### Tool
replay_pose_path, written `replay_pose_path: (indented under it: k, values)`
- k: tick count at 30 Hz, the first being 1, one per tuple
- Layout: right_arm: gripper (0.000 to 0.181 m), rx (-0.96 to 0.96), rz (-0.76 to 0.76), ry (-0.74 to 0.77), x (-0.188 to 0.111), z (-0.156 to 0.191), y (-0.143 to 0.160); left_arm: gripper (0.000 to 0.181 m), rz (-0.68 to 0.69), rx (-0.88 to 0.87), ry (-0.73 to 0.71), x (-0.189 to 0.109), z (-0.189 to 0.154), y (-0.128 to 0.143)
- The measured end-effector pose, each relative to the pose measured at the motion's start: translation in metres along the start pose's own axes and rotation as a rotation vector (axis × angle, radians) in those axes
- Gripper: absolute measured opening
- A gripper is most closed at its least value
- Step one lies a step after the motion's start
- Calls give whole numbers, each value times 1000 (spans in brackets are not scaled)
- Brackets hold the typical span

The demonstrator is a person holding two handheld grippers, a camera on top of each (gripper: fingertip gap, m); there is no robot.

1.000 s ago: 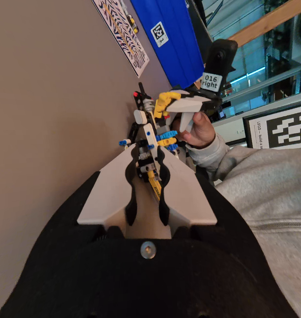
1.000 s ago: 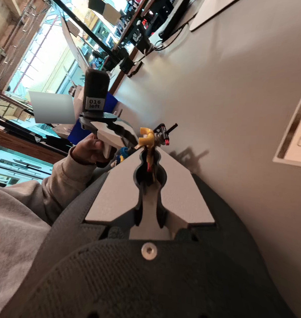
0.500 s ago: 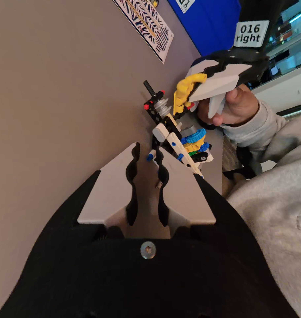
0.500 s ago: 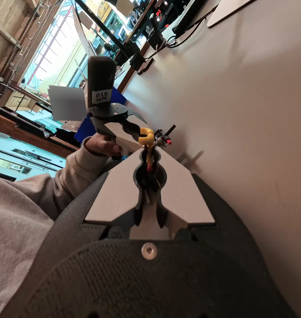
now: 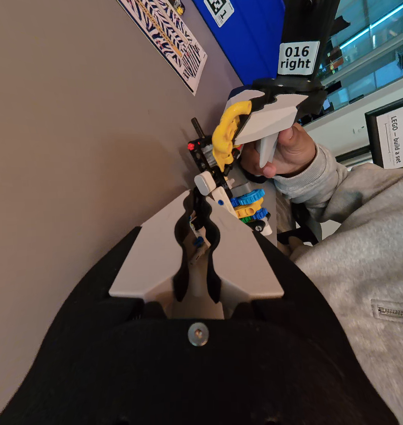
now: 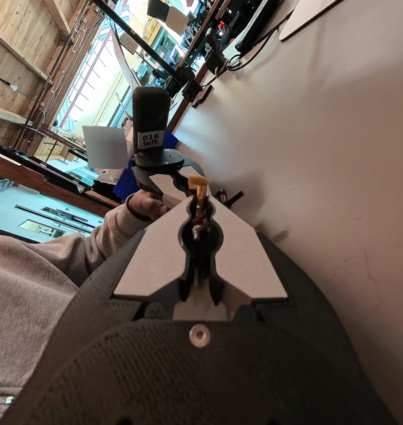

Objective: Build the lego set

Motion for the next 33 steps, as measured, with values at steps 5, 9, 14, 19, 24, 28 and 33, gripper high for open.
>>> replay_pose_path:
  k: [5,9,14,19,24,28,33]
  values:
    - [6,-17,-15,-4,-4,5,0,0,-57,-49,11,-5,1,0]
    - [6,-10,-39,-4,-15,10,1,0,-91,-76,35,-9,-5,8]
    - [5,13,28,138,-29,5,25,0,-127,-88,17,-13,-17,27]
    - [6,57,43,299,-45,-6,51,2,-159,-139,1,-11,-28,47]
    - [23,110,-39,388,-66,-13,56,4,-185,-147,-50,-22,-30,62]
    - [41,168,-57,396,-76,-16,61,8,-270,-122,-65,-37,-28,64]
    - [58,133,-174,526,-99,-9,61,13,-250,-111,-95,-37,-25,65]
Point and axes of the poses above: each gripper's, where its closed fingertips meet, x out along the fingers, y out of its underside, z = x × y across the jaws, the point moved 4 cm from there along -x, back along the fingers, and after that the axes turned 11 degrees about z, right-handed, at the moved point
